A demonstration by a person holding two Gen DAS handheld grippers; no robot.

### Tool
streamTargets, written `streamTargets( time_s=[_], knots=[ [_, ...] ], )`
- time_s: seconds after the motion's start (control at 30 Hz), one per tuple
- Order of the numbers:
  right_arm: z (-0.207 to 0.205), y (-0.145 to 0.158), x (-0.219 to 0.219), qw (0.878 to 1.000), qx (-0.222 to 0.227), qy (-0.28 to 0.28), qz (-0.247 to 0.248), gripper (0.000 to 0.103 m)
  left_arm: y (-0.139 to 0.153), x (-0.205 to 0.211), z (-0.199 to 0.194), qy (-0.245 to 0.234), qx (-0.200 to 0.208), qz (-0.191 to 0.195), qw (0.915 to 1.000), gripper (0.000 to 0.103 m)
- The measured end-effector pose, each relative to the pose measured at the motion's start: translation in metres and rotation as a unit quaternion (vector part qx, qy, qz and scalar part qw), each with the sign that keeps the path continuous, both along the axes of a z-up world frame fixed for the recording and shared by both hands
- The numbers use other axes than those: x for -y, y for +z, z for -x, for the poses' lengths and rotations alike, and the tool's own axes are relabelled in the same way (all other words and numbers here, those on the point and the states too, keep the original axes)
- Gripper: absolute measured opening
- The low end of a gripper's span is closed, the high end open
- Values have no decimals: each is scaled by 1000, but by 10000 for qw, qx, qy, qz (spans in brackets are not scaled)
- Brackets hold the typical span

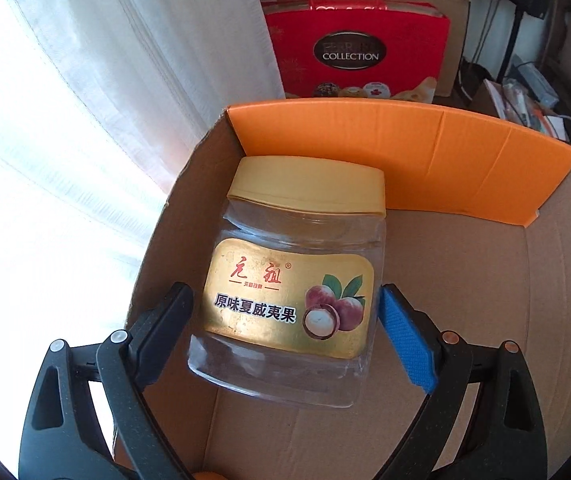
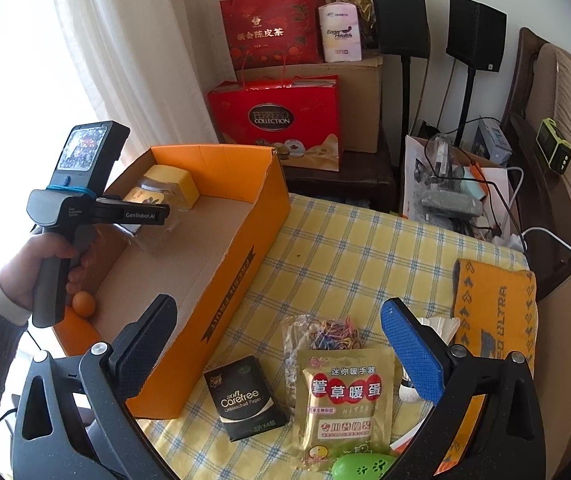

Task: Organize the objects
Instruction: 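Withdraw the left tool from the box back toward the table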

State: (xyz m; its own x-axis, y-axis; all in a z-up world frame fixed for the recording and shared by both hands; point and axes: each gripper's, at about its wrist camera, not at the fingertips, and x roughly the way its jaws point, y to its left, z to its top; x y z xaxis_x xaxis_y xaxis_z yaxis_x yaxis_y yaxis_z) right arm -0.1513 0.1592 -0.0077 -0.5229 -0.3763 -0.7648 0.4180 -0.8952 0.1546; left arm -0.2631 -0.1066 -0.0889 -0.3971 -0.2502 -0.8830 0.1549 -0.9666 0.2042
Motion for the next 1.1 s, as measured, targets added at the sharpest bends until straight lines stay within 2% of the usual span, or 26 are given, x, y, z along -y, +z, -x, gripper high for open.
streamTargets(
  time_s=[0.1, 0.17, 0.33, 0.6, 0.87, 0.97, 1.1],
  knots=[
    [-3, 0, -4, 10000, -4, -12, 35, 103, 4, -7, -4, -72, -99, 298, 9995, 93],
    [-5, 2, -9, 10000, -22, -54, 74, 103, 7, -10, -9, -115, -136, 334, 9993, 93],
    [-9, 7, -30, 9994, -48, -310, 150, 103, 29, -12, -25, -358, -455, -247, 9980, 92],
    [-17, 11, -69, 9972, -41, -738, 119, 103, 63, -37, -65, -1009, -867, -539, 9896, 92],
    [-35, 16, -95, 9942, -168, -1058, -99, 103, 86, -67, -115, -1563, -1059, -950, 9774, 92],
    [-44, 12, -101, 9935, -153, -1111, -200, 103, 94, -79, -132, -1767, -1104, -1239, 9702, 91],
    [-55, 3, -105, 9933, -114, -1115, -276, 102, 99, -98, -156, -2042, -1102, -1366, 9631, 87]
  ],
)
